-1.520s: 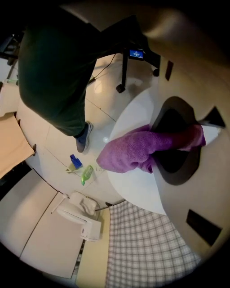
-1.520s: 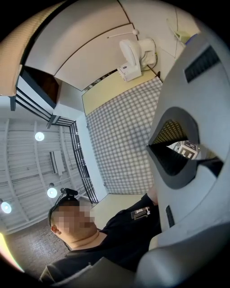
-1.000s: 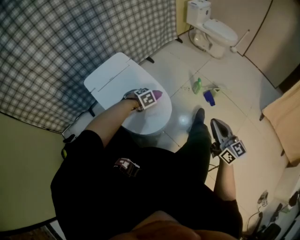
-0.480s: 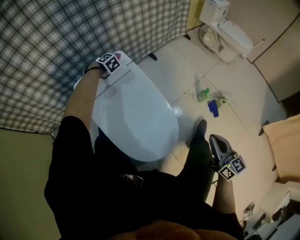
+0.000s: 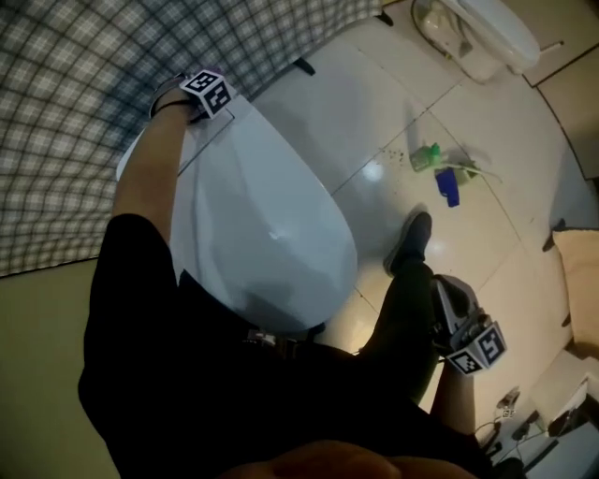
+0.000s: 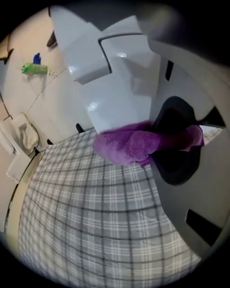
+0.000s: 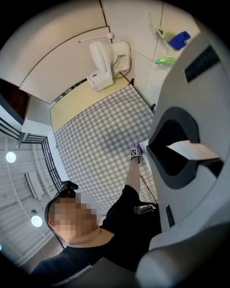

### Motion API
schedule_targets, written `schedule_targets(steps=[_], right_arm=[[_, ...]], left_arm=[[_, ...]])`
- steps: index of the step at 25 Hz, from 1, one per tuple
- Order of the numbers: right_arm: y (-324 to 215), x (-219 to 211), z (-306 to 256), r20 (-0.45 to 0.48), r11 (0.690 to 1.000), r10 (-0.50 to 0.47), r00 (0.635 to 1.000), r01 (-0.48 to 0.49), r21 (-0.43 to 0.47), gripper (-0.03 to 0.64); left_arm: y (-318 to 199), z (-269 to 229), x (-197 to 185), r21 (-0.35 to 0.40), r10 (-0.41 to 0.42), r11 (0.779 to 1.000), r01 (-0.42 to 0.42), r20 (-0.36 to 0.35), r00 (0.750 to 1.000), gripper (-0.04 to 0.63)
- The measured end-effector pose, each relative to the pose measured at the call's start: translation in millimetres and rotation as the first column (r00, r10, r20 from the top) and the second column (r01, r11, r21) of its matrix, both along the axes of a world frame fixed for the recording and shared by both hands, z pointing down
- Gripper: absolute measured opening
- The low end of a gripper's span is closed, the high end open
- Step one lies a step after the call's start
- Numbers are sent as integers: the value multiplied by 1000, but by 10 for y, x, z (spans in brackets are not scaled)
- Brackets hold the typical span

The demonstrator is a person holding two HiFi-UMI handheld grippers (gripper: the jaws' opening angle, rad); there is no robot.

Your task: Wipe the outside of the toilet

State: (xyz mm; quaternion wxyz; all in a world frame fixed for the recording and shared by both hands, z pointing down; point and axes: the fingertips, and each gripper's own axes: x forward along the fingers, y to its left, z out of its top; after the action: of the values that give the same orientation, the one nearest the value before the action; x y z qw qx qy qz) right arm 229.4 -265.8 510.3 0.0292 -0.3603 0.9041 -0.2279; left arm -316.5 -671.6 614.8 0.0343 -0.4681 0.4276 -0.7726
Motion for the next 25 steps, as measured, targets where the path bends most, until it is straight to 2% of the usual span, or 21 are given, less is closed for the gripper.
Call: schedule_targets(steps=[2, 5, 9, 13, 19, 25], right_arm=[[93, 31, 38, 22, 1000, 4, 1000, -4, 0, -11], [310, 85, 13, 61, 999, 33, 998, -34, 17, -11], [731, 264, -190, 96, 997, 53, 994, -57, 42, -11], [1127, 390, -420, 103, 990, 61, 993, -73, 117, -11], [1686, 532, -775, 101, 977, 68, 993, -87, 194, -11], [2110, 524, -993, 69, 962, 77, 995, -93, 256, -11]], left_arm=[[175, 38, 132, -46, 36, 998, -35, 21, 999, 49], [460, 27, 501, -87, 88, 992, -86, 13, 996, 49], [1195, 212, 1221, -138, 139, 980, -145, -50, 989, 49], [1868, 280, 2010, -153, 225, 959, -237, -92, 970, 49], [3014, 380, 3067, -202, 385, 896, -395, -88, 919, 49], [4002, 517, 3704, -238, 514, 815, -529, -126, 849, 49]])
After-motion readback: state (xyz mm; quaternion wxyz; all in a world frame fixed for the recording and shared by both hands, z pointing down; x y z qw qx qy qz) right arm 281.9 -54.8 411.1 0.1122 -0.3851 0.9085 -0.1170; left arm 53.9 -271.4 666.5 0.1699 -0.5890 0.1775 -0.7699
